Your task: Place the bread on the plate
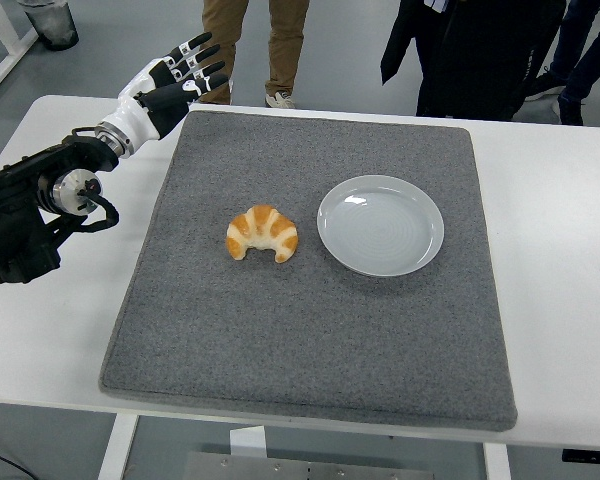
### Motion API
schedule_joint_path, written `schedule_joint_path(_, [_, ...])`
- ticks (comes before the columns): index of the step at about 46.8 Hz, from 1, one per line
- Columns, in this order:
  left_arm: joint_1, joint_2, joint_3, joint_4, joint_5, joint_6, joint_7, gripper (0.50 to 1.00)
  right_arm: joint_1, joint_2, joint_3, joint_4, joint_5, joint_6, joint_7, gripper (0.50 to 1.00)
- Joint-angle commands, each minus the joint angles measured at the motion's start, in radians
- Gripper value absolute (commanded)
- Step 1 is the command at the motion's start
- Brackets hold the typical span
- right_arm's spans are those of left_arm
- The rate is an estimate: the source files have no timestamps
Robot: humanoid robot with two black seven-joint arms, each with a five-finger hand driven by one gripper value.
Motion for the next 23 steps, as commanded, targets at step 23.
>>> schedule_joint_path(23, [-0.003, -0.002, 0.002, -0.002, 0.006, 0.006, 0.000, 0.992, 0.000, 0.000, 0.000, 0.000, 0.000, 0.000, 0.000, 0.952])
